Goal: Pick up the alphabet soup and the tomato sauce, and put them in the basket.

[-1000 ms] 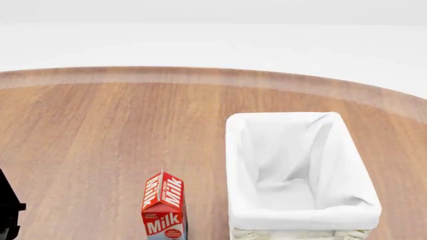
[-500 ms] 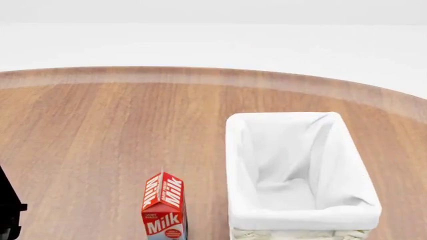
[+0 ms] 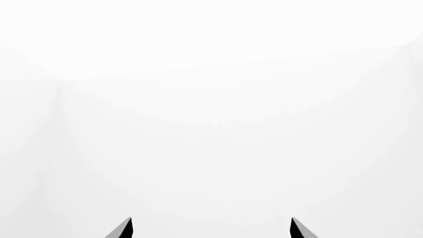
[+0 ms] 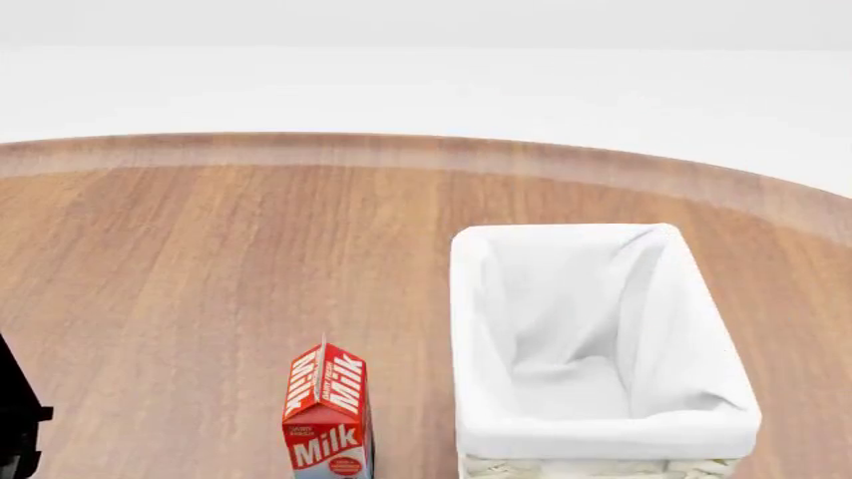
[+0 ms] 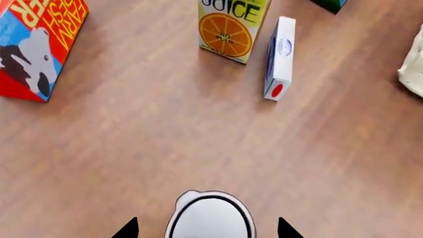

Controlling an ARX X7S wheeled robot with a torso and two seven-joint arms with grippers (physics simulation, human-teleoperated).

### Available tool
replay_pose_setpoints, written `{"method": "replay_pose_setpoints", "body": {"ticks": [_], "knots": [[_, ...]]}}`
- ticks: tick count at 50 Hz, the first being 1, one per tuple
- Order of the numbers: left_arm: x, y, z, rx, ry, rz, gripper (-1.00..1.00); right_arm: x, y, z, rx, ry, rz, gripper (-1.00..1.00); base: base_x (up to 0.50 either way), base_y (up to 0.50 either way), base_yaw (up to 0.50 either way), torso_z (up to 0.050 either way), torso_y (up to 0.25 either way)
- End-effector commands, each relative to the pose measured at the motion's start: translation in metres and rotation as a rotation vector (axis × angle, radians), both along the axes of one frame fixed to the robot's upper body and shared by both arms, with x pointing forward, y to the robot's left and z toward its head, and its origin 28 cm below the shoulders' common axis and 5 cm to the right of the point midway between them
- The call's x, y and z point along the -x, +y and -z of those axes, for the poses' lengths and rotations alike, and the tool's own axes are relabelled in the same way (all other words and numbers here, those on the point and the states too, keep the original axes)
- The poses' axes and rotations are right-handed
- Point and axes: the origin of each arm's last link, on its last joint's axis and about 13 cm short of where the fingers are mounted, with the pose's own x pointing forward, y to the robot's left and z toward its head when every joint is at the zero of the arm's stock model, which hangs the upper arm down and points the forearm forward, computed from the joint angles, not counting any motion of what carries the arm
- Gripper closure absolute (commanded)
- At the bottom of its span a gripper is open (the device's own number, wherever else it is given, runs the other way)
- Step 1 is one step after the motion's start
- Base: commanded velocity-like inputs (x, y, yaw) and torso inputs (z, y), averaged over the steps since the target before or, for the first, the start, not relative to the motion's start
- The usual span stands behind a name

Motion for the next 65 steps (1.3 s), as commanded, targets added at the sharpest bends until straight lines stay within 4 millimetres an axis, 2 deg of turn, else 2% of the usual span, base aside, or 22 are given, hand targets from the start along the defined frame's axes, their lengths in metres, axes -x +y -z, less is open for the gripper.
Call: {"method": "replay_pose_setpoints", "body": {"ticks": [1, 50, 65], "knots": [[0.0, 0.0, 0.0, 0.0, -0.001, 0.0, -1.0, 0.0, -0.001, 0.007, -0.01, 0.011, 0.007, -1.0, 0.0, 0.0, 0.0, 0.0, 0.0], [-0.001, -0.001, 0.003, -0.001, 0.005, 0.002, -1.0, 0.005, -0.005, 0.039, -0.042, 0.072, 0.033, -1.0, 0.0, 0.0, 0.0, 0.0, 0.0], [-0.001, -0.001, 0.003, -0.001, 0.01, 0.004, -1.0, 0.005, -0.005, 0.044, -0.055, 0.079, 0.042, -1.0, 0.0, 0.0, 0.0, 0.0, 0.0]]}}
